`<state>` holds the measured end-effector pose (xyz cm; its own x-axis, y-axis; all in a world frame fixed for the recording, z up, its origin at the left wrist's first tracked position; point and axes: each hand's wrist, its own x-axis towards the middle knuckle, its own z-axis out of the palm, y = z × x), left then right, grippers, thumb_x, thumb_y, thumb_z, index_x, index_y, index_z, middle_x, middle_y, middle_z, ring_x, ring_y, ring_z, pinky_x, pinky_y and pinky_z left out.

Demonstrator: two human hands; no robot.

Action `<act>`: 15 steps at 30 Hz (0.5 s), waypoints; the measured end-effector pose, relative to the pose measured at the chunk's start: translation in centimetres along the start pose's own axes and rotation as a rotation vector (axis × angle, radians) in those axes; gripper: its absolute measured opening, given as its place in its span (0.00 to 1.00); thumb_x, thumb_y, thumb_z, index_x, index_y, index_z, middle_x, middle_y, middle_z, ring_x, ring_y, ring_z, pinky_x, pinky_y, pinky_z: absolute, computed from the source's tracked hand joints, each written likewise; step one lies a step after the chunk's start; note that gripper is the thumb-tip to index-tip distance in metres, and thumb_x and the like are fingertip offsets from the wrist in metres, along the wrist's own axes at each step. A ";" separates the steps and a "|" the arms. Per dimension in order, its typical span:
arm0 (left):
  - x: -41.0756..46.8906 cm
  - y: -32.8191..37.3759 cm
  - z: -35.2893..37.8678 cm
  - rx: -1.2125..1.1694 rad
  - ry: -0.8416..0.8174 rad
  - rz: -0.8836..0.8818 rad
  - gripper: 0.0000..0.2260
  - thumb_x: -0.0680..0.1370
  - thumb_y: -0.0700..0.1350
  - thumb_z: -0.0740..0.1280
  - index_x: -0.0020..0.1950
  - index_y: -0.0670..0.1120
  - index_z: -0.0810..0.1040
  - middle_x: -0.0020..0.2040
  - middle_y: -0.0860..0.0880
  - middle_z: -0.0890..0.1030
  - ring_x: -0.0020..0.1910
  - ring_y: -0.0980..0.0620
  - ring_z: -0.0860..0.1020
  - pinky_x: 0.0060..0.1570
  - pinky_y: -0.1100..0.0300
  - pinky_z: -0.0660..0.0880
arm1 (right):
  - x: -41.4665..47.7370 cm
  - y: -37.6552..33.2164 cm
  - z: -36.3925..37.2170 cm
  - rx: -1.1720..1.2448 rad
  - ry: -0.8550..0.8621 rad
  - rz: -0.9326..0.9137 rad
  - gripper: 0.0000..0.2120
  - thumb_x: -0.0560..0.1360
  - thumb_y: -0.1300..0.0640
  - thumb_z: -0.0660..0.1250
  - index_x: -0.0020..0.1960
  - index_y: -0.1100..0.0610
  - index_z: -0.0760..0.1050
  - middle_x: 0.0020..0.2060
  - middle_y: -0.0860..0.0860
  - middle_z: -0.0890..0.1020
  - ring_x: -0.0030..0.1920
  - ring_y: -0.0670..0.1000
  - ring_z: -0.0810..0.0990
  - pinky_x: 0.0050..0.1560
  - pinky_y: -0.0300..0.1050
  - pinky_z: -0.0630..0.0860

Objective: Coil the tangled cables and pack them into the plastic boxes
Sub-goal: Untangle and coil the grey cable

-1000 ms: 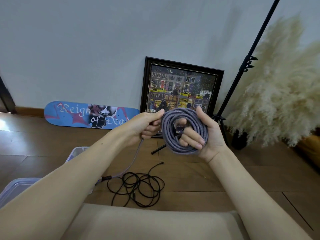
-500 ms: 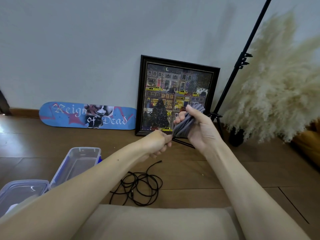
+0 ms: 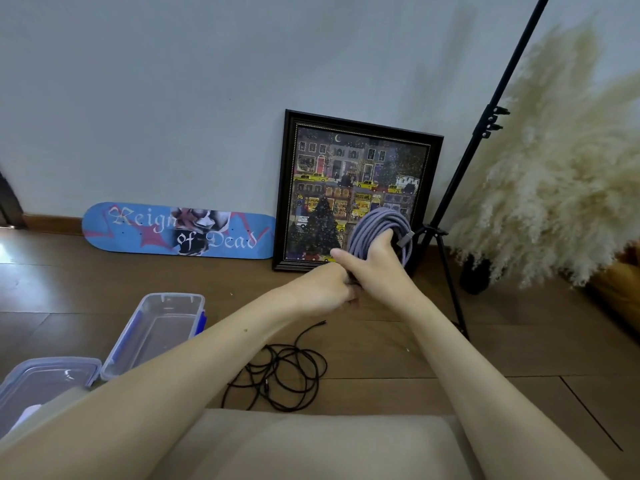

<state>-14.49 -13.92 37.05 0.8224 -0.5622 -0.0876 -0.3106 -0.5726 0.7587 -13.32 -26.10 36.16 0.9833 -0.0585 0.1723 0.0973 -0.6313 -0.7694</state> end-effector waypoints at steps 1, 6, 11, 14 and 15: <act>-0.1 -0.1 -0.2 0.035 -0.003 0.018 0.11 0.81 0.40 0.59 0.40 0.42 0.76 0.27 0.52 0.70 0.20 0.60 0.67 0.21 0.72 0.61 | 0.0 0.2 0.2 -0.072 -0.028 0.017 0.34 0.75 0.45 0.68 0.66 0.65 0.55 0.32 0.47 0.66 0.30 0.44 0.67 0.27 0.37 0.62; 0.0 -1.5 -1.5 0.157 0.032 0.013 0.13 0.78 0.45 0.65 0.36 0.42 0.81 0.31 0.47 0.79 0.28 0.57 0.72 0.32 0.64 0.67 | 0.1 0.3 0.3 -0.077 -0.212 0.151 0.47 0.78 0.36 0.54 0.75 0.69 0.34 0.42 0.55 0.78 0.42 0.52 0.79 0.41 0.40 0.75; -0.7 -1.8 -3.9 0.186 0.144 0.135 0.09 0.73 0.43 0.72 0.32 0.49 0.79 0.30 0.55 0.78 0.29 0.61 0.74 0.31 0.70 0.67 | 0.1 0.0 0.1 0.150 -0.490 0.331 0.66 0.54 0.16 0.50 0.77 0.53 0.30 0.78 0.54 0.50 0.76 0.52 0.55 0.75 0.52 0.55; -1.0 -1.7 -4.3 0.177 0.156 0.184 0.06 0.70 0.36 0.71 0.34 0.44 0.81 0.29 0.53 0.78 0.27 0.63 0.72 0.29 0.73 0.65 | -0.4 -0.2 -0.1 -0.069 -0.558 0.201 0.57 0.71 0.29 0.60 0.76 0.62 0.30 0.60 0.58 0.76 0.55 0.52 0.75 0.56 0.43 0.70; -1.0 -1.7 -4.4 0.124 0.157 0.196 0.04 0.70 0.37 0.73 0.36 0.42 0.82 0.29 0.50 0.79 0.26 0.62 0.72 0.29 0.72 0.66 | -0.4 -0.1 -0.4 -0.096 -0.582 0.171 0.61 0.68 0.30 0.67 0.76 0.63 0.32 0.58 0.58 0.75 0.56 0.55 0.75 0.58 0.46 0.71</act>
<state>-12.74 -9.75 38.73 0.8016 -0.5757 0.1613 -0.5189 -0.5358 0.6661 -13.82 -26.37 36.42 0.9090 0.2498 -0.3337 -0.0571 -0.7185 -0.6932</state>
